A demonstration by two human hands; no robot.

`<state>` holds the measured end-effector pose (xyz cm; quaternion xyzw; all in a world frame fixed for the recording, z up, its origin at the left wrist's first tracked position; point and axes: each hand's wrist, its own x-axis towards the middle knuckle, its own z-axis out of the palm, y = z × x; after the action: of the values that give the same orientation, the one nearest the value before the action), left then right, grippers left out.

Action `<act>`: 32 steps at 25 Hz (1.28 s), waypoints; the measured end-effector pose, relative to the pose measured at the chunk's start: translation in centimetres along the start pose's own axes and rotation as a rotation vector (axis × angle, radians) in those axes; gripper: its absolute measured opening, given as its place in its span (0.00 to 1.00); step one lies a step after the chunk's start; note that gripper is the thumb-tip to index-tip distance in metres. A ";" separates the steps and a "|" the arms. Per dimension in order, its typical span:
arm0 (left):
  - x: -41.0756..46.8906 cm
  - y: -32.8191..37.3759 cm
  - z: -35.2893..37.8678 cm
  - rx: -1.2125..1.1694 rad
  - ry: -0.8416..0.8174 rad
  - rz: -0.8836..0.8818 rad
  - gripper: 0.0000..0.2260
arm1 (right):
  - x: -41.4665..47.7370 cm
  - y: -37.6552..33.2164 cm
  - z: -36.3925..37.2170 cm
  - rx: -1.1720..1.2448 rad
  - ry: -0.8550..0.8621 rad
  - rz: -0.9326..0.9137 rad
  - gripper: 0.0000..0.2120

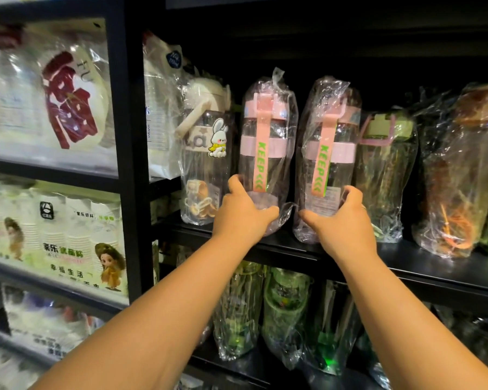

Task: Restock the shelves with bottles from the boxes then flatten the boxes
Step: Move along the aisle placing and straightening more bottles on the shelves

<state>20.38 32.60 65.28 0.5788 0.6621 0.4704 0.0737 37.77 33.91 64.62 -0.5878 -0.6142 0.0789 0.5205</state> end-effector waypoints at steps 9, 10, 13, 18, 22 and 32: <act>-1.4 -1.8 -0.3 0.094 0.106 0.045 0.43 | -0.9 -0.8 0.1 0.000 -0.069 -0.080 0.44; -1.5 -1.9 -0.3 0.098 0.113 0.052 0.43 | -0.9 -0.9 0.1 0.007 -0.074 -0.081 0.45; -1.7 -1.9 -0.7 0.071 0.087 0.086 0.45 | -1.2 -0.8 -0.6 0.058 -0.115 -0.041 0.49; -3.9 -2.3 -1.1 -0.055 0.167 0.128 0.42 | -3.4 0.8 -4.1 0.115 -0.080 -0.044 0.37; -8.9 -0.1 0.2 -0.268 0.300 0.448 0.24 | -3.6 3.9 -9.4 -0.069 0.111 -0.140 0.25; -8.1 12.5 9.7 -0.308 -0.153 0.200 0.41 | 2.2 9.1 -14.7 -0.114 0.112 0.194 0.51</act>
<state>37.91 29.65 65.22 0.6577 0.5139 0.5256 0.1644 54.89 30.77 65.94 -0.6767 -0.5279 0.0608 0.5096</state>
